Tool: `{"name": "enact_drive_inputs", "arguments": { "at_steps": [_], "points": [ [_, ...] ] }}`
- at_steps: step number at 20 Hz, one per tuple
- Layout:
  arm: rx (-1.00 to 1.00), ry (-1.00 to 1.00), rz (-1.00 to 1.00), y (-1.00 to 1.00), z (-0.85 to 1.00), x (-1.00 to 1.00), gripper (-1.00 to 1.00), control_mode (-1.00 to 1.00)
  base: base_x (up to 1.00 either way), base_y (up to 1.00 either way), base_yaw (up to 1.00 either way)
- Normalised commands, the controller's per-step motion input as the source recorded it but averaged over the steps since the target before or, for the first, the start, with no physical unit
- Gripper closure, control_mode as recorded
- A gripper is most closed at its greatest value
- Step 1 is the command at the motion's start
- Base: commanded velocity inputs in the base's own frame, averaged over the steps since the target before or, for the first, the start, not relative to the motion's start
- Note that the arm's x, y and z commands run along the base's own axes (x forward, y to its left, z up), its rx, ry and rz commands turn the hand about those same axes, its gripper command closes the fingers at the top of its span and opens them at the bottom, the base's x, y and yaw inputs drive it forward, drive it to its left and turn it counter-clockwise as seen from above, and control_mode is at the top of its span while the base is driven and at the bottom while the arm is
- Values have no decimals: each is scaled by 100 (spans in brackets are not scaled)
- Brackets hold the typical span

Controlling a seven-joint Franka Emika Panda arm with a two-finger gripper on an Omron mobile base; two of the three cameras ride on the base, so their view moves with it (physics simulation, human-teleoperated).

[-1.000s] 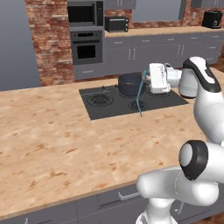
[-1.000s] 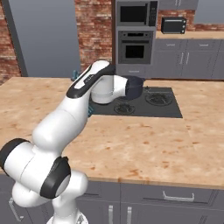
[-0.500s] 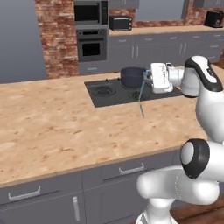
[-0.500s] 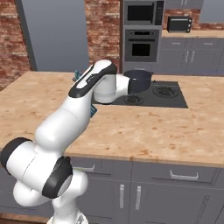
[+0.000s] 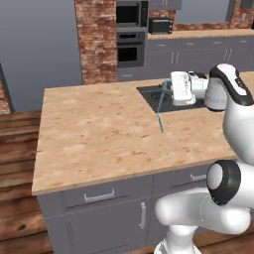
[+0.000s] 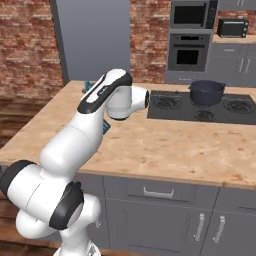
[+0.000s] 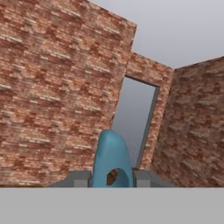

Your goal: Put the corn and mushroom in the pot. Retrieve the spatula and lightly stir the vegetables in the pot.

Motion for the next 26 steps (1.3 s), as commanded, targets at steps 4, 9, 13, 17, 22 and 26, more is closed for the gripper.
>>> {"name": "enact_drive_inputs", "arguments": {
  "at_steps": [4, 9, 13, 17, 22, 26],
  "points": [
    [0, 0, 0, 0, 0, 0, 100, 100, -15, 100, 3],
    [0, 0, 0, 0, 0, 0, 100, 100, -14, 100, 4],
    [0, 0, 0, 0, 0, 0, 100, 100, -6, 100, 0],
    [0, 0, 0, 0, 0, 0, 100, 100, 0, 100, 0],
    [0, 0, 0, 0, 0, 0, 100, 100, 0, 100, 0],
    [0, 0, 0, 0, 0, 0, 100, 100, 14, 100, -1]
  ]
}}
